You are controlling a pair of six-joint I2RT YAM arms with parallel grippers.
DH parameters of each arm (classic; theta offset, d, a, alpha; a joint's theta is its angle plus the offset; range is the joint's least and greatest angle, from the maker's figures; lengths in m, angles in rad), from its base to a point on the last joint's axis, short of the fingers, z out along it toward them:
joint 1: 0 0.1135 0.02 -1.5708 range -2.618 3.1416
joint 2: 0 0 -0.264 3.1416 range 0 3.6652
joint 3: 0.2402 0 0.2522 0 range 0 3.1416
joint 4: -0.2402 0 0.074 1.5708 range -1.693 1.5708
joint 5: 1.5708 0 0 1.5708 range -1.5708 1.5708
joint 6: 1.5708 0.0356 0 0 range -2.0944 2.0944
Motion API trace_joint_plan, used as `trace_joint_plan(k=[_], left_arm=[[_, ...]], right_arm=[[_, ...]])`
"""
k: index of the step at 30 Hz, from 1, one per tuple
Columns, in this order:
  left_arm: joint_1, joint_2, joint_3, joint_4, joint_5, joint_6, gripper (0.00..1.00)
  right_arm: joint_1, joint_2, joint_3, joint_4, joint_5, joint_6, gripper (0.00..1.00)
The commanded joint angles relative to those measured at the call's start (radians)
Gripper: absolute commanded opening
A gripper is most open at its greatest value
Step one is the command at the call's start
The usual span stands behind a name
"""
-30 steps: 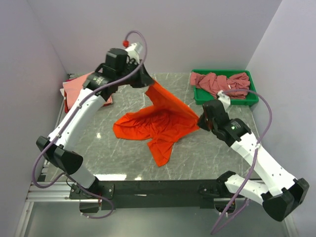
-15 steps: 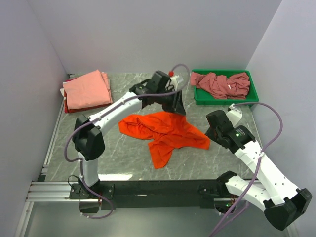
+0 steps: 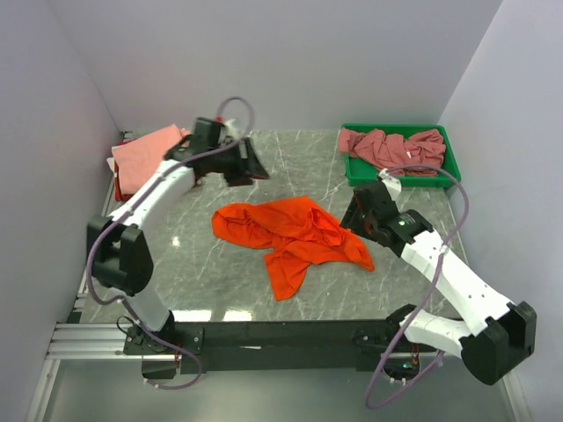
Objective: Fold and stack the t-shirts
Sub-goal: Flatten the tshirt out
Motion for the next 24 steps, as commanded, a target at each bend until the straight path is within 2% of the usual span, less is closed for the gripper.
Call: trace_joint_plan(k=[1, 5, 11, 18, 24], left_arm=[[0.114, -0.077, -0.116, -0.037, -0.039, 0.057, 0.67], [0.249, -0.140, -0.205, -0.074, -0.088, 0.136, 0.67], [0.372, -0.145, -0.280, -0.103, -0.095, 0.194, 0.68], [0.401, -0.146, -0.294, -0.109, -0.089, 0.202, 0.68], [0.403, -0.145, -0.299, -0.117, -0.091, 0.209, 0.68]], right_arm=[[0.002, 0.055, 0.005, 0.096, -0.070, -0.047, 0.61], [0.011, 0.086, -0.009, 0.090, -0.102, -0.047, 0.62], [0.013, 0.109, -0.076, 0.111, -0.127, -0.044, 0.62], [0.013, 0.167, -0.087, 0.128, -0.139, -0.068, 0.59], [0.013, 0.215, -0.081, 0.142, -0.121, -0.082, 0.53]])
